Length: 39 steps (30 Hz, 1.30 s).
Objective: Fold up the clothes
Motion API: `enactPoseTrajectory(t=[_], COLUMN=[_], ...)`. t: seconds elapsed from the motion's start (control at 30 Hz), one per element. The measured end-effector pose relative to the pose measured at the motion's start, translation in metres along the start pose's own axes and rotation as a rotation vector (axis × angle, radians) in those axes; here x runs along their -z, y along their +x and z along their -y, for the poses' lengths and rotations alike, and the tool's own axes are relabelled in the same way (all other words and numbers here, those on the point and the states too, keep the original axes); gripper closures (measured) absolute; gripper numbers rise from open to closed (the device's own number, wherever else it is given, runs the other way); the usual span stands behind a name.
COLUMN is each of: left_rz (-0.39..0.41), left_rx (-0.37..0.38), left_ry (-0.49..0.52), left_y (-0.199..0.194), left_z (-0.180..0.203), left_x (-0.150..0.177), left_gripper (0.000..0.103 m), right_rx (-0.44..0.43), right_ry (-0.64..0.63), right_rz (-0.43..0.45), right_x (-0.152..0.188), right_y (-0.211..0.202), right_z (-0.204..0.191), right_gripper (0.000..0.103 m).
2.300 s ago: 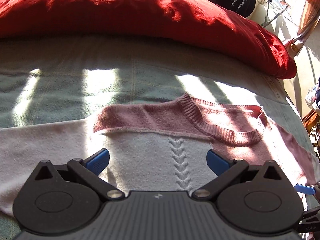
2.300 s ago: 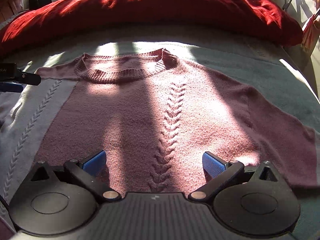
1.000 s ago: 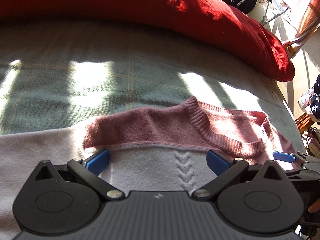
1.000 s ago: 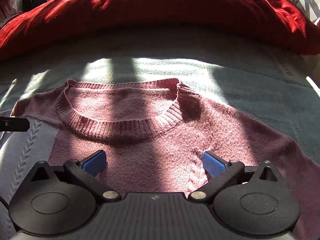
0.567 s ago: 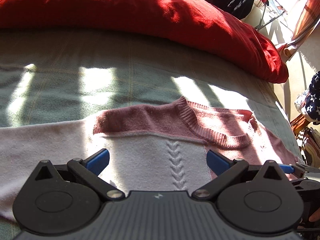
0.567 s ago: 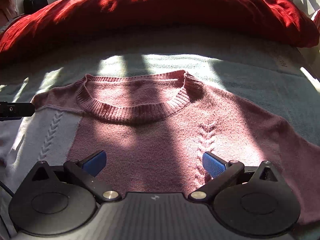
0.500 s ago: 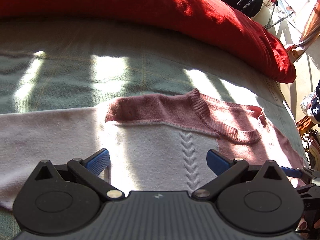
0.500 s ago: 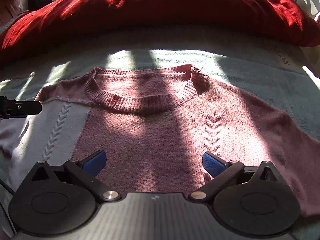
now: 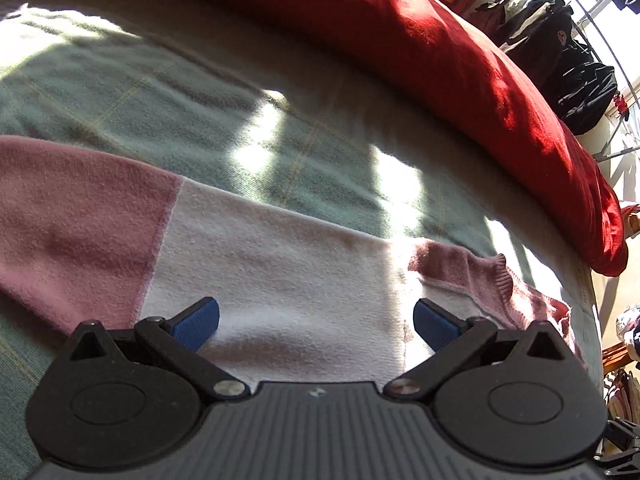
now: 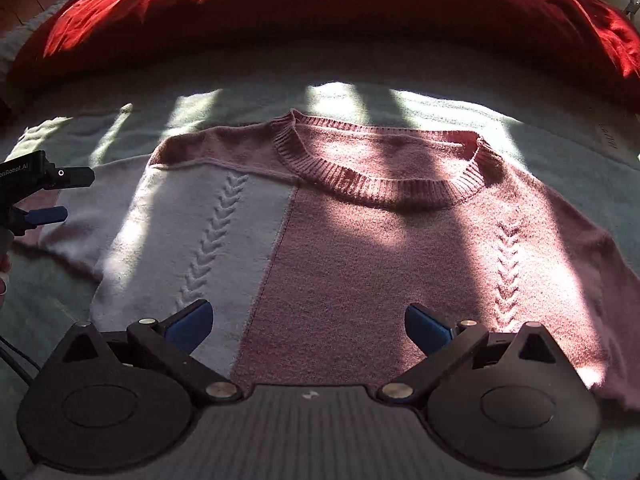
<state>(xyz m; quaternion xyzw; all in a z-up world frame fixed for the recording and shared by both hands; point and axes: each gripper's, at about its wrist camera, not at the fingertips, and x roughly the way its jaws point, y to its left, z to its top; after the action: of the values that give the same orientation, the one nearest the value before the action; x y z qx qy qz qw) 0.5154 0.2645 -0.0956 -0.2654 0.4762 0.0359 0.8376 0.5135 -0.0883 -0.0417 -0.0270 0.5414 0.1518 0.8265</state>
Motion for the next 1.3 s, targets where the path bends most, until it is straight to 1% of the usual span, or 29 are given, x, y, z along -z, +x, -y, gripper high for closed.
enactPoseTrajectory(t=[0.03,0.07,0.13,0.23,0.33,0.43,0.5,0.63,0.73,0.8,0.93,1.07,1.2,1.3], left_rz=[-0.008,-0.011,-0.013,0.009,0.012,-0.01,-0.004,0.046,0.089,0.088,0.12,0.178,0.228,0.248], left_rx=[-0.019,-0.017,0.017,0.041,0.061,0.033,0.026,-0.001,-0.014,-0.035,0.011,0.04,0.056,0.037], left_ry=[-0.004,-0.013,-0.041,-0.068,-0.08,-0.092,-0.095,-0.097,-0.136,-0.161,-0.182,-0.178,-0.186,-0.195], left_y=[-0.002,-0.005,-0.013,-0.022,-0.018,-0.014,-0.019,-0.034,-0.04,-0.039,-0.048,-0.061,-0.06,-0.051], left_z=[-0.007,-0.012,-0.023,-0.034,-0.043,-0.057,-0.068,-0.091,-0.116,-0.132,-0.153,-0.157,-0.163,-0.166], left_x=[0.001,0.002,0.001,-0.007,-0.018,-0.022,-0.022,-0.032,-0.042,-0.043,-0.036,-0.04,-0.055,-0.065], left_gripper=[0.001,0.001,0.001,0.001,0.001,0.001,0.001,0.001,0.001,0.001,0.001,0.001,0.001,0.001], right_rx=[-0.013,-0.027,-0.048,-0.058,-0.063,-0.064,-0.066,-0.07,-0.088,-0.094,-0.098,-0.101,-0.107,-0.111], right_ry=[-0.02,-0.046,-0.108,-0.208,-0.257,-0.279,-0.294,-0.326,-0.344,-0.332,-0.285,-0.212,-0.202,-0.225], right_rz=[-0.014,-0.026,-0.045,-0.067,-0.087,-0.115,-0.134,-0.171,-0.206,-0.24,-0.335,-0.453,-0.459,-0.456], right_x=[-0.003,-0.005,-0.01,-0.015,-0.018,-0.019,-0.019,-0.019,-0.009,0.001,0.025,0.046,0.055,0.059], right_y=[-0.002,-0.005,-0.012,-0.025,-0.032,-0.032,-0.032,-0.03,-0.015,0.0,0.031,0.054,0.06,0.061], right_z=[-0.011,-0.022,-0.045,-0.078,-0.101,-0.117,-0.128,-0.149,-0.157,-0.159,-0.157,-0.147,-0.14,-0.141], right_gripper=[0.0,0.0,0.0,0.0,0.0,0.0,0.0,0.0,0.0,0.0,0.0,0.0,0.0,0.0])
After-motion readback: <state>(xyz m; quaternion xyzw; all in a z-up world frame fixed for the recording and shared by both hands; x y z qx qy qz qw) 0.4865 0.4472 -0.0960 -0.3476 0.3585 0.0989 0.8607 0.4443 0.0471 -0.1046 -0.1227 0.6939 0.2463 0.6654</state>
